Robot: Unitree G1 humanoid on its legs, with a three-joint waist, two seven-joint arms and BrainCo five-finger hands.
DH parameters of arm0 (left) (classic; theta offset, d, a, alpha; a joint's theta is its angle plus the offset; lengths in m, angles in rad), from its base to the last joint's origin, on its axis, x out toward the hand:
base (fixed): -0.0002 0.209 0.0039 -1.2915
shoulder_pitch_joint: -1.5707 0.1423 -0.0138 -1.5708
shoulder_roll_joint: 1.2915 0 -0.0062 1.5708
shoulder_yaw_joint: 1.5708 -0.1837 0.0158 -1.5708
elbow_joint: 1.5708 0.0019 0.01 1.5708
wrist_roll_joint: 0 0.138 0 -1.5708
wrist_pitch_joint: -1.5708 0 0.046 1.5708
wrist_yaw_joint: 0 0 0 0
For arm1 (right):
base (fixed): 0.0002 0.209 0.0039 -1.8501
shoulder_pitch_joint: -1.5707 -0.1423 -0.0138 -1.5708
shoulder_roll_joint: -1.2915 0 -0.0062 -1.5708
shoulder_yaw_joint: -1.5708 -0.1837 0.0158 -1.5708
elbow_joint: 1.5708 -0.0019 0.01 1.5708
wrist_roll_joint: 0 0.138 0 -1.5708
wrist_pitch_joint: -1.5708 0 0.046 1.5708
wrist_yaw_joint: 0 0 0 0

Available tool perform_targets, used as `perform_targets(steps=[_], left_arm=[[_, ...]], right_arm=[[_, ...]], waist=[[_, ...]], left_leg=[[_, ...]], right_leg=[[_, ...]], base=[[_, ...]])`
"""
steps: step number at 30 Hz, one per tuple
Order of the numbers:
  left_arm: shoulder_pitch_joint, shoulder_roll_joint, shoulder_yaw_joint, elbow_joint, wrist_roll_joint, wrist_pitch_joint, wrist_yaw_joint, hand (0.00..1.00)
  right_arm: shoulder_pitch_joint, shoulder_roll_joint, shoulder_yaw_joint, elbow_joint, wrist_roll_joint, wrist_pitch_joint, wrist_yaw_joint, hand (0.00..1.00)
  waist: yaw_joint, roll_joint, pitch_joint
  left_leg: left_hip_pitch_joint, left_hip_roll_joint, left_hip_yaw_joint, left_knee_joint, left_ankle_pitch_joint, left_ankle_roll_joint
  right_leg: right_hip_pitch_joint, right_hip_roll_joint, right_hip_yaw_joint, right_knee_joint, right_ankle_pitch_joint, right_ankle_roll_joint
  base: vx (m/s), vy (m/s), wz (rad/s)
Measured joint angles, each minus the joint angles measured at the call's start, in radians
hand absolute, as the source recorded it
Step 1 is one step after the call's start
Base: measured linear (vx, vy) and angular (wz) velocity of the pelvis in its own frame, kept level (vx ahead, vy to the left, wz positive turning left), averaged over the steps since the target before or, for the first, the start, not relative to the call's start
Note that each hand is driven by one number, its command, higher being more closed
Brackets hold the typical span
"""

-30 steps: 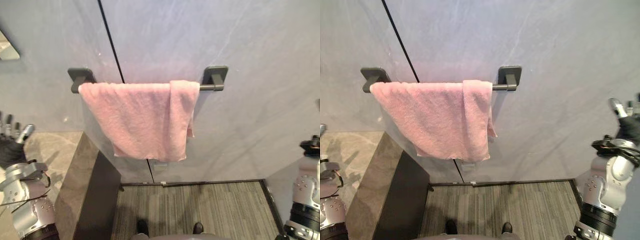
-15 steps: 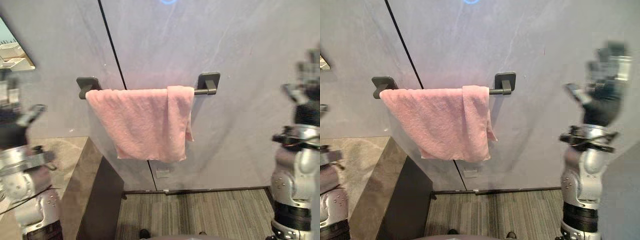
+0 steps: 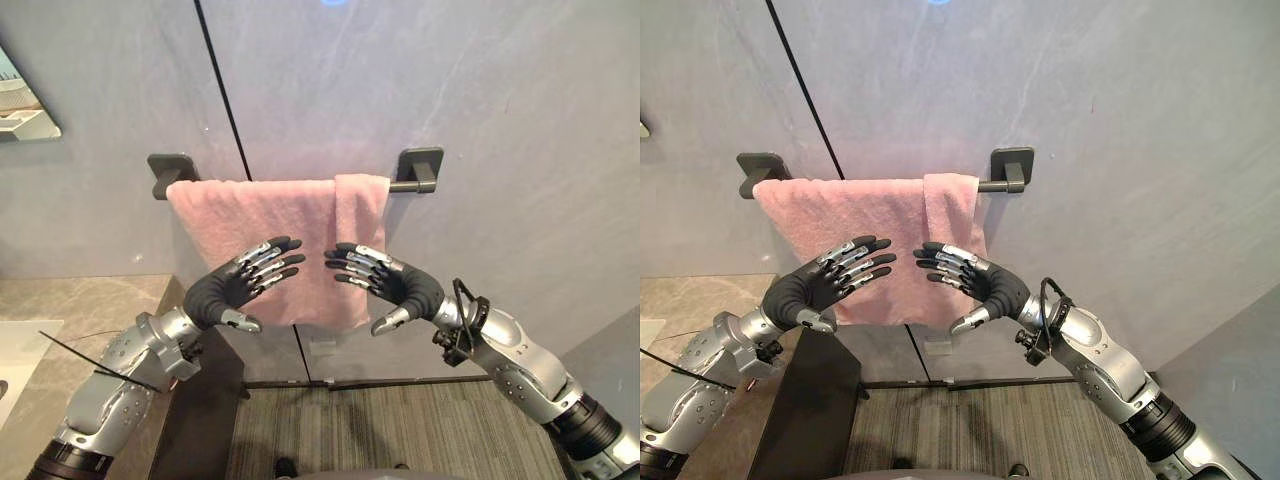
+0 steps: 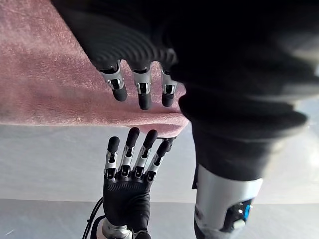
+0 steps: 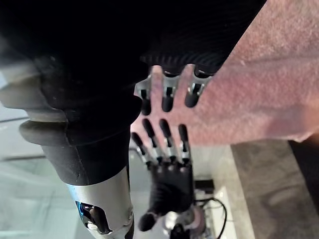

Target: Organize washtable

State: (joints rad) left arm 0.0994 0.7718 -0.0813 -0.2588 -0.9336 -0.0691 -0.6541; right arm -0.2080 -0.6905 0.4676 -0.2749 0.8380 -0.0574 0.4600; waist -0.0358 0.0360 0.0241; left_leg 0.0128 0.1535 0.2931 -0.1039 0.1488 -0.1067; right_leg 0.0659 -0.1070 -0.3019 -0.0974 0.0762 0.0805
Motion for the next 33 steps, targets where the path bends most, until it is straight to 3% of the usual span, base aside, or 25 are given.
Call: perform_targets(steps=[6, 20, 33], left_arm=[[0.000, 0.002, -0.058, 0.007, -0.033, 0.012, -0.004, 0.00], [0.011, -0.025, -0.077, 0.058, -0.033, 0.028, 0.007, 0.00], [0.005, -0.109, -0.026, 0.139, 0.000, 0.021, 0.093, 0.00]], right_arm=[[-0.003, -0.012, 0.022, -0.047, 0.016, -0.003, 0.001, 0.00], [-0.059, 0.106, 0.073, -0.059, -0.050, -0.014, -0.046, 0.00], [-0.091, 0.182, 0.101, 0.109, -0.106, -0.009, -0.094, 0.00]], waist=[[0.002, 0.001, 0.001], [0.001, 0.001, 0.000], [0.027, 0.001, -0.004]], left_leg=[[-0.006, 0.000, -0.004, 0.000, -0.003, -0.004], [-0.015, 0.002, 0.006, 0.000, 0.001, 0.001], [-0.050, 0.002, -0.011, 0.000, 0.002, 0.001]], right_leg=[[-0.004, 0.000, 0.000, 0.000, -0.001, -0.001], [-0.019, 0.002, 0.004, 0.000, 0.007, -0.002], [-0.051, 0.001, -0.001, 0.012, -0.001, -0.006]], base=[[0.00, 0.000, 0.00], [0.00, -0.001, -0.01], [0.00, -0.001, 0.02]])
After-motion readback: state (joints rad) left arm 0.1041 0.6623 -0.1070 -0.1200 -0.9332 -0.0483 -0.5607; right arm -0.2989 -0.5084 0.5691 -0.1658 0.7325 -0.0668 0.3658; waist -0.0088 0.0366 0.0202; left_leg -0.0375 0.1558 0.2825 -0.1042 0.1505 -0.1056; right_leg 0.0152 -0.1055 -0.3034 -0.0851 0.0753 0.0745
